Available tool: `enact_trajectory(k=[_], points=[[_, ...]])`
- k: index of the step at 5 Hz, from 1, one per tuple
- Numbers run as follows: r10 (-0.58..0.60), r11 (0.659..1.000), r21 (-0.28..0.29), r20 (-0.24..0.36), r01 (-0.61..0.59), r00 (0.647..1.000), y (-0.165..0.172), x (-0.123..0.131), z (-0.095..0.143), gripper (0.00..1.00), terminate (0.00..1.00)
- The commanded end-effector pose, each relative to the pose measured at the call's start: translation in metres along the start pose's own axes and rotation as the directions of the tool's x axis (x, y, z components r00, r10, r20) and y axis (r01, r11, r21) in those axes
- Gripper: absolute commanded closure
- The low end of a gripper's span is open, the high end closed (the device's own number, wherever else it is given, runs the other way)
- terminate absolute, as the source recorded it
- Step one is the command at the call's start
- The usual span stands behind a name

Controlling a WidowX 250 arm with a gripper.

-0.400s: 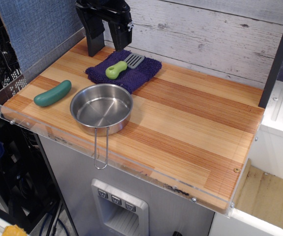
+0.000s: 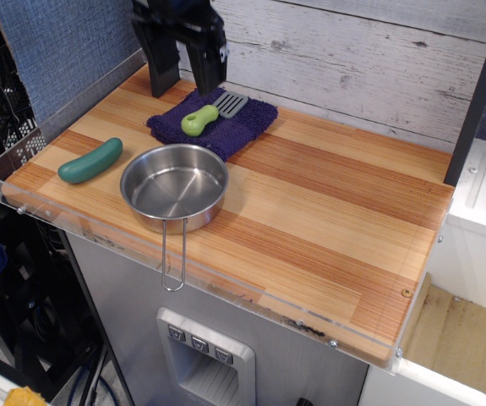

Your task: Pick up the green spatula and place it on the near edge of the table

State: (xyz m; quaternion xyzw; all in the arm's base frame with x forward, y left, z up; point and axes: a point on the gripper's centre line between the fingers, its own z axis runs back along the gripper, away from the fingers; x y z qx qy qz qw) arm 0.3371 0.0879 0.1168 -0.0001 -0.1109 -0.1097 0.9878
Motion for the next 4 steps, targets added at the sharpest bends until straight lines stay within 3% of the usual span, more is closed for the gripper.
enact_trajectory(k=[1,2,4], points=[[0.018,1.000,0.023,0.013,-0.018,1.000,0.045,0.037,-0.031,0.00,0.00],[0.029,0.999,0.012,0.013,-0.029,0.999,0.058,0.048,-0.044,0.00,0.00],[0.006,1.000,0.014,-0.028,-0.006,1.000,0.049,0.050,-0.055,0.00,0.00]])
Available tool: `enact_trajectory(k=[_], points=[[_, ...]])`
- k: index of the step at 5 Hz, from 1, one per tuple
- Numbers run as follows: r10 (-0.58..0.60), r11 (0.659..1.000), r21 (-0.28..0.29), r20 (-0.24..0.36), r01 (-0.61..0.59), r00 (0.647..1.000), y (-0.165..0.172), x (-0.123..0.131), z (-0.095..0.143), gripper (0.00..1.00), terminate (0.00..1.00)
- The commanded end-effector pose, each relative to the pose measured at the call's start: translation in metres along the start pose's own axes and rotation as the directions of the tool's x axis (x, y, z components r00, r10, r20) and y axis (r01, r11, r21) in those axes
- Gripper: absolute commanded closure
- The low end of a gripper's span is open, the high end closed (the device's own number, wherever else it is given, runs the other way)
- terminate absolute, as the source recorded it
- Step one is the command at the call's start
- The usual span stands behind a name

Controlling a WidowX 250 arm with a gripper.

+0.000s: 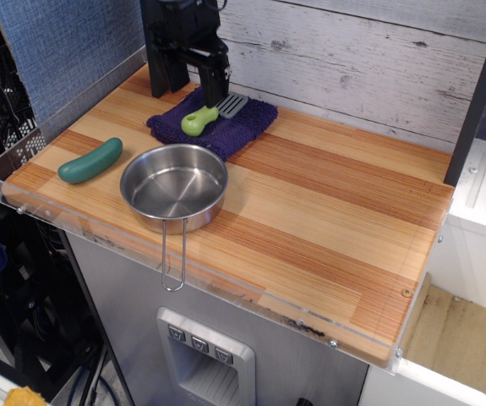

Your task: Pick up the green spatula and place it on the near edge of the table

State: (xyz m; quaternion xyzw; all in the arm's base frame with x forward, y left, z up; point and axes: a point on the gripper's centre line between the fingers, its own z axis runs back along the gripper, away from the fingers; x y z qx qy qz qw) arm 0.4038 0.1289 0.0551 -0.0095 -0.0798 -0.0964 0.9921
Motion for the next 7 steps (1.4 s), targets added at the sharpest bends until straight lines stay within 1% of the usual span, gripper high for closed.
enact_trajectory(k=[1,2,3,5,6,7], points=[[-0.025,0.999,0.044,0.006,0.025,1.000,-0.011,0.006,0.014,0.00,0.00],[-0.012,0.999,0.042,-0.017,0.013,1.000,-0.011,0.003,0.007,0.00,0.00],[-0.015,0.999,0.037,-0.047,0.017,0.999,-0.016,0.006,-0.006,0.00,0.00],[-0.022,0.999,0.041,-0.073,0.025,0.997,-0.021,0.006,-0.016,0.00,0.00],[-0.026,0.998,0.046,-0.064,0.029,0.998,-0.021,0.006,-0.010,1.00,0.00],[-0.023,0.999,0.040,-0.035,0.024,0.999,-0.022,0.006,0.001,1.00,0.00]])
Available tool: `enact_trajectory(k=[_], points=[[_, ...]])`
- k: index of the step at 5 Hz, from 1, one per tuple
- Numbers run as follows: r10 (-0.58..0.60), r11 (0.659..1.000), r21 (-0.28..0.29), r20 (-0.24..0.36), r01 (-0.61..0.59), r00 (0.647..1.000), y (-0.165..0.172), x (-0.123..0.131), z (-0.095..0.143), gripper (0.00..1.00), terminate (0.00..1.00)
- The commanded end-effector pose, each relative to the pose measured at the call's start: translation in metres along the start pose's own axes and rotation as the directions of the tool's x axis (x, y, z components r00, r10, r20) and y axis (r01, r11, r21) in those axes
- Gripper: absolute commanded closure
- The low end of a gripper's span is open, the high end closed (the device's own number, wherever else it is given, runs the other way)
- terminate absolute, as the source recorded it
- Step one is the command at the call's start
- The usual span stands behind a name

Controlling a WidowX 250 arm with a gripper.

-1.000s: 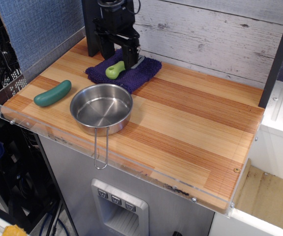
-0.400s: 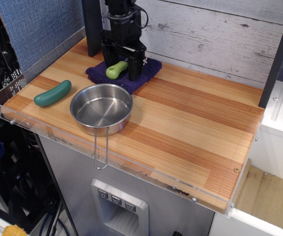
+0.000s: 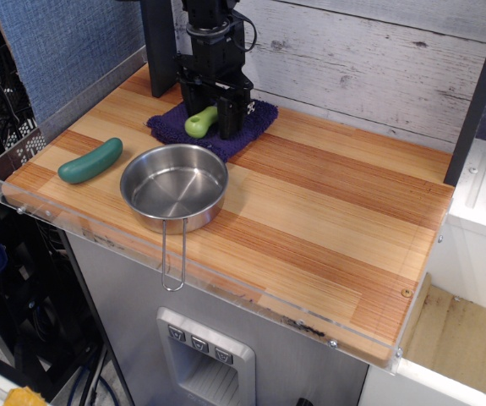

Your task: Pick up the green spatula and place it on the near edge of the table

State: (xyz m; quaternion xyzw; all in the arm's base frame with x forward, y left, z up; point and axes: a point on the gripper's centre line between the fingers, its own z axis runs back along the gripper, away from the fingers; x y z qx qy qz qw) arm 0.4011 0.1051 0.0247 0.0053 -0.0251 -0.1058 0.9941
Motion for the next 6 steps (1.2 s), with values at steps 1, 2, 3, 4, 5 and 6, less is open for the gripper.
enact_trajectory(k=[1,2,3,4,5,6], points=[[0.003,1.000,0.005,0.113,-0.003,0.994,0.001,0.004,0.047,1.00,0.00],[0.037,0.999,-0.008,0.144,-0.037,0.989,0.000,0.001,0.079,1.00,0.00],[0.110,0.994,0.002,0.155,-0.112,0.982,-0.009,-0.005,0.123,1.00,0.00],[0.141,0.990,-0.013,0.145,-0.140,0.979,-0.046,-0.016,0.151,1.00,0.00],[0.151,0.989,-0.022,0.121,-0.149,0.981,-0.088,-0.041,0.166,1.00,0.00],[0.145,0.989,-0.041,0.104,-0.142,0.984,-0.120,-0.068,0.162,1.00,0.00]])
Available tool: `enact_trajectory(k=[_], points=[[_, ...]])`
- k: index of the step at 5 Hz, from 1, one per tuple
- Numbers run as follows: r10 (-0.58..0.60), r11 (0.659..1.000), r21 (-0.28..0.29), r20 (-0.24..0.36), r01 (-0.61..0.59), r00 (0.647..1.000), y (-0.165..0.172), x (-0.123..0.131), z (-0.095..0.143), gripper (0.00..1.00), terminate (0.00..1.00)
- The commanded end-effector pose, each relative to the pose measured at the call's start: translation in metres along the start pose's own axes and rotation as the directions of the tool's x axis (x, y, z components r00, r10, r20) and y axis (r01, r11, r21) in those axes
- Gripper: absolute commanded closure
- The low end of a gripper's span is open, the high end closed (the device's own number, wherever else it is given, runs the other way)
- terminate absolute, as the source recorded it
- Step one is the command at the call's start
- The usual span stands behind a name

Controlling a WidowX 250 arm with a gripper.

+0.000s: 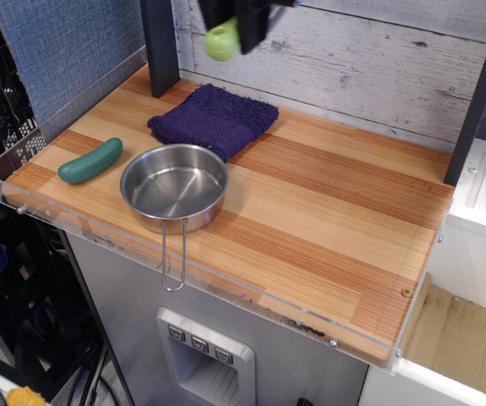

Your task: Pick up the green spatula and place it on the near edge of the table

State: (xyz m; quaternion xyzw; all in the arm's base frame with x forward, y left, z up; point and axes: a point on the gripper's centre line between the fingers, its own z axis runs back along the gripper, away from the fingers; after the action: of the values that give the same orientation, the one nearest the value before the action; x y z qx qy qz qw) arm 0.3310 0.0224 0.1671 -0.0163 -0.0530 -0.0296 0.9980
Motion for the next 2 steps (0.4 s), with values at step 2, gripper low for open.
enact_trajectory(k=[2], points=[[-0.072,0.997,0.036,-0.004,0.072,0.997,-0.060,-0.050,-0.043,1.00,0.00]])
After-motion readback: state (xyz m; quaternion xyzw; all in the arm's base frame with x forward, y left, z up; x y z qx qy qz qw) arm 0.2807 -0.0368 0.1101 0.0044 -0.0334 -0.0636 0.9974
